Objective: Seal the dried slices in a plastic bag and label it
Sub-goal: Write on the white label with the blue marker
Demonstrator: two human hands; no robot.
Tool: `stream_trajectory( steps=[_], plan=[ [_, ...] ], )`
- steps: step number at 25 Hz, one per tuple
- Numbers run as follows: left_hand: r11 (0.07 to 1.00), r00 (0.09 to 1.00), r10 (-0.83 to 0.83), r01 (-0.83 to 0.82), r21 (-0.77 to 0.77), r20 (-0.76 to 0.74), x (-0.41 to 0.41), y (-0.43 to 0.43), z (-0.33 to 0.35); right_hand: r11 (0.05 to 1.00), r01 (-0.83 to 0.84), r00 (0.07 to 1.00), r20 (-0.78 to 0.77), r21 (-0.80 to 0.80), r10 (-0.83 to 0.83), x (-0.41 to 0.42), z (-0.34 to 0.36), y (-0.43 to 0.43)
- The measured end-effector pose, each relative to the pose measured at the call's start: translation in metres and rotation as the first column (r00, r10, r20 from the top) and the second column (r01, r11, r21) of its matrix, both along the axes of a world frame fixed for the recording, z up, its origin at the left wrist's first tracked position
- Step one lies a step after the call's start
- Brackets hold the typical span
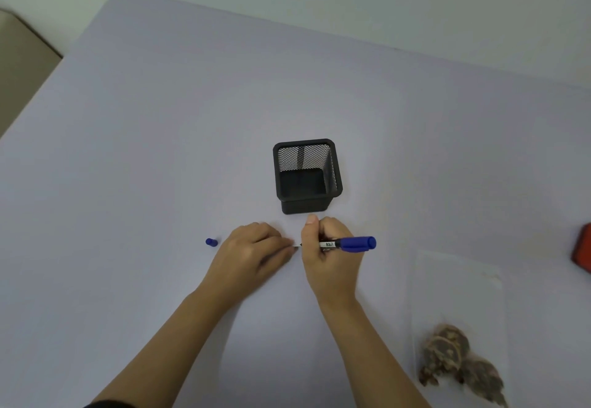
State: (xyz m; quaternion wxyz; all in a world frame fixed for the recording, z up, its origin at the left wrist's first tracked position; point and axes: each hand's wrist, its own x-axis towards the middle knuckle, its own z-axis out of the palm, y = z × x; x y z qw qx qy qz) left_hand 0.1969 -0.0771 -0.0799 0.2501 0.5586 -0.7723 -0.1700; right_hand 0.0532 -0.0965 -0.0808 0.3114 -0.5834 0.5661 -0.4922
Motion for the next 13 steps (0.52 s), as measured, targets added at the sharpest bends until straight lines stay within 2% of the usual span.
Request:
stream_trajectory(
  steps=[3,6,9,13],
  plan=[
    [0.999,0.999,0.009,-0.007,0.046,-0.033,0.000,-0.003,0.005,1.000,0.006,1.000,0.000,-0.015,-0.006,0.001,0.002,0.000],
    [0.991,0.990,0.112,-0.105,0.079,-0.083,-0.001,0.001,0.005,1.000,0.001,1.000,0.000,-0.027,-0.001,0.001,0.001,0.000],
    [0.973,0.961,0.232,-0.227,0.048,-0.148,-0.009,0.013,0.001,1.000,0.010,1.000,-0.001,-0.004,-0.010,-0.001,-0.007,0.001],
    [0.959,0.947,0.282,-0.282,0.022,-0.155,-0.016,0.021,-0.010,1.000,-0.010,1.000,0.011,0.005,0.010,-0.002,-0.013,0.002]
  ],
)
